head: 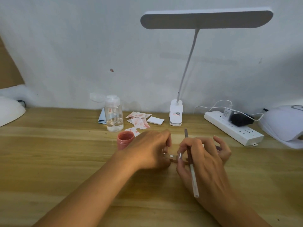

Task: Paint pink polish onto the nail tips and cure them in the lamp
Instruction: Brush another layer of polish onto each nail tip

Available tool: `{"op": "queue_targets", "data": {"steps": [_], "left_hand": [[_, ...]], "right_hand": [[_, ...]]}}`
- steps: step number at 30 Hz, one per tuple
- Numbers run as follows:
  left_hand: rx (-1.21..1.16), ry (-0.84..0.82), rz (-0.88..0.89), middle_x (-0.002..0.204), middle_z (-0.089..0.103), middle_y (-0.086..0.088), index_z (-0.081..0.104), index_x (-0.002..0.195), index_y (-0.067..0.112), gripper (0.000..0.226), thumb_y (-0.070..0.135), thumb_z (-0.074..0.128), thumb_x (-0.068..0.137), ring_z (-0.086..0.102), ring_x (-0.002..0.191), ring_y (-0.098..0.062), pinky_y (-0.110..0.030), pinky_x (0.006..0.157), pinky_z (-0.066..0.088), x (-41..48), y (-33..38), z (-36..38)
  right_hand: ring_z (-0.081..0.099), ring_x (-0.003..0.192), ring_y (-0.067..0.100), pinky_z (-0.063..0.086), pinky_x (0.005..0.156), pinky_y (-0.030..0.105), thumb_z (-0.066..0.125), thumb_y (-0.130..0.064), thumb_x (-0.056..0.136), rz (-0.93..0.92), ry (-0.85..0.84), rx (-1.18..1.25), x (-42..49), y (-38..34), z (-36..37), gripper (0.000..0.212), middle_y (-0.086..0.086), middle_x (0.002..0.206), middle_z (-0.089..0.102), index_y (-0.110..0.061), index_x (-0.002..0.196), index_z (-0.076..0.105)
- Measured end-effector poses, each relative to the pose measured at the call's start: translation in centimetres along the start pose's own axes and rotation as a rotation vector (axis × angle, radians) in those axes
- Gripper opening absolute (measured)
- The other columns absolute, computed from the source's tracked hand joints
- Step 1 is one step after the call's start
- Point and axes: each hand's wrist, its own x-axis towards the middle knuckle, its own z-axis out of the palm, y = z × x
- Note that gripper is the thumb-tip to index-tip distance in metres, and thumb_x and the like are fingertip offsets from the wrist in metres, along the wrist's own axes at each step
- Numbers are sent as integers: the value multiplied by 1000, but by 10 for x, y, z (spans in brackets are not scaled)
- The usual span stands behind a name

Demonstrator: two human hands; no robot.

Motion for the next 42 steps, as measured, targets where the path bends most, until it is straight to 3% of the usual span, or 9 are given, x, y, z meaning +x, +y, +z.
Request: {"op": "queue_targets", "data": {"steps": [12, 19, 22, 26, 30, 34, 36, 39, 42], "left_hand": [[233, 303, -11, 125, 53, 4, 46, 127, 26, 43, 19, 53, 84, 40, 120, -18, -28, 105, 31, 17, 2, 24], [-335, 144, 33, 95, 60, 26, 57, 103, 42, 28, 21, 66, 86, 57, 96, 3, -26, 84, 52, -31, 0, 20], [-673, 134, 11, 98, 73, 9, 68, 110, 24, 30, 4, 67, 88, 69, 93, -7, -34, 88, 56, -44, 2, 28], [-732, 192, 0, 95, 76, 0, 73, 105, 16, 20, 5, 69, 89, 72, 91, -11, -35, 87, 56, -42, 0, 31], [-627, 248, -17, 82, 69, 17, 67, 85, 30, 10, 21, 74, 85, 65, 74, -1, -25, 69, 52, -43, -5, 28], [-476, 253, -55, 80, 62, 17, 54, 78, 28, 15, 32, 67, 84, 56, 66, -2, -29, 65, 48, -45, -19, 21], [-464, 197, -60, 83, 63, 15, 52, 76, 31, 16, 33, 64, 85, 53, 67, 0, -31, 68, 49, -47, -22, 20], [-415, 170, -94, 82, 62, 18, 51, 74, 37, 12, 47, 56, 79, 54, 72, 0, -33, 73, 52, -47, -21, 22], [-441, 176, -107, 80, 60, 21, 52, 77, 37, 14, 51, 52, 79, 54, 69, -1, -33, 75, 51, -45, -20, 22]], "right_hand": [[57, 95, 7, 26, 100, 46, 83, -12, 64, 103, 32, 30, -1, 4, 2, 52, -28, 82, 51, -28, 101, 49], [52, 97, 3, 28, 99, 48, 82, -21, 71, 62, 91, 69, 0, -2, 4, 43, -34, 84, 44, -28, 99, 49], [53, 95, 2, 27, 101, 44, 68, -32, 78, -27, 75, 50, -1, -5, 4, 29, -30, 85, 51, -26, 100, 50], [52, 95, 1, 26, 98, 37, 69, -31, 77, -14, 44, 68, -1, -8, 2, 29, -26, 82, 59, -27, 99, 50], [57, 93, 2, 25, 102, 35, 69, -32, 76, 22, 11, 87, -1, -12, -2, 25, -26, 88, 59, -23, 96, 58], [52, 106, -14, 38, 97, 39, 45, -37, 94, 128, 26, 346, 1, -16, -11, 25, -26, 96, 67, -26, 108, 63], [59, 103, 0, 41, 93, 36, 33, -46, 98, 237, -10, 526, 4, -19, -13, 37, -25, 96, 68, -37, 121, 61], [58, 78, 4, 44, 71, 19, 43, -40, 95, 311, 18, 699, 17, -30, -9, 27, -13, 79, 62, -39, 113, 63], [64, 71, 11, 49, 62, 25, 58, -31, 86, 406, 69, 840, 44, -41, 0, 9, 1, 76, 66, -28, 95, 57]]}}
